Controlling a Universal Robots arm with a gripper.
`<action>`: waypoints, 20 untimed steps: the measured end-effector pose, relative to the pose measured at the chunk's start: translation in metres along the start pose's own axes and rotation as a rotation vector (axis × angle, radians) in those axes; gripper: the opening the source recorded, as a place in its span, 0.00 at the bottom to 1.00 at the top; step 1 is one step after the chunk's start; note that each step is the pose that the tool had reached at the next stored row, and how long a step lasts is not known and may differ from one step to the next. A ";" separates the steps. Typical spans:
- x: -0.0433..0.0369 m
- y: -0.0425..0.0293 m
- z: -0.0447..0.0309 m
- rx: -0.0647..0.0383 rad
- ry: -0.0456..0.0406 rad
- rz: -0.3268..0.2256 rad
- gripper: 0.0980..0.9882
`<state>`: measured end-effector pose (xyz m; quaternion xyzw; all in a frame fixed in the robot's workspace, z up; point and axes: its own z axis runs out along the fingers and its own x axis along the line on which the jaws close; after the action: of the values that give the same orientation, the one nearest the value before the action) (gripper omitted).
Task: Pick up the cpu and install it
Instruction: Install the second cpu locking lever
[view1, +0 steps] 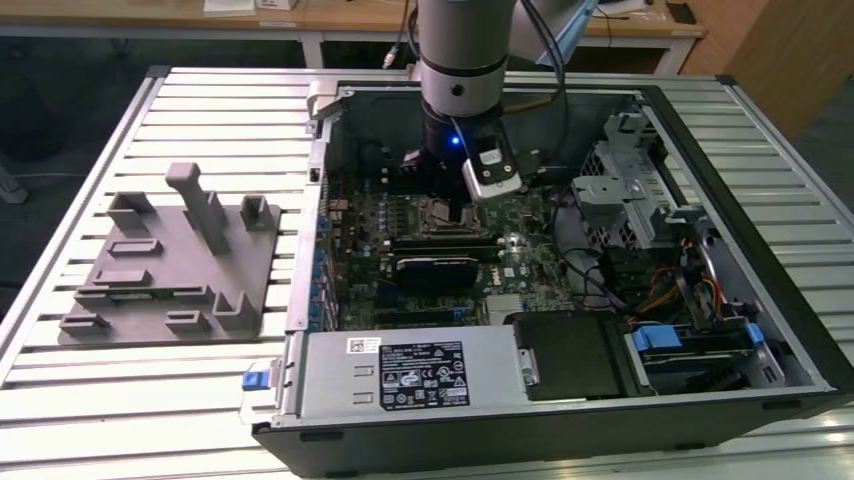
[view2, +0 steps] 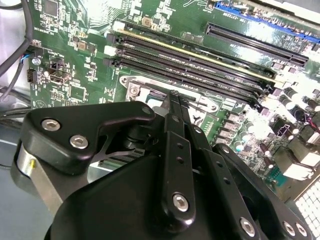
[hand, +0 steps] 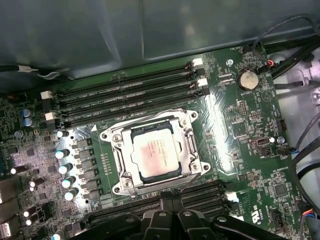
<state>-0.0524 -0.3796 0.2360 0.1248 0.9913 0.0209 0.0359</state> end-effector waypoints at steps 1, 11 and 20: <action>-0.0002 -0.0009 0.0003 -0.003 0.0009 0.000 0.01; 0.0014 -0.0088 0.0016 -0.026 0.0089 -0.003 0.01; 0.0058 -0.0102 0.0024 -0.028 0.0094 -0.003 0.01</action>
<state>-0.0603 -0.3880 0.2327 0.1225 0.9913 0.0355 0.0330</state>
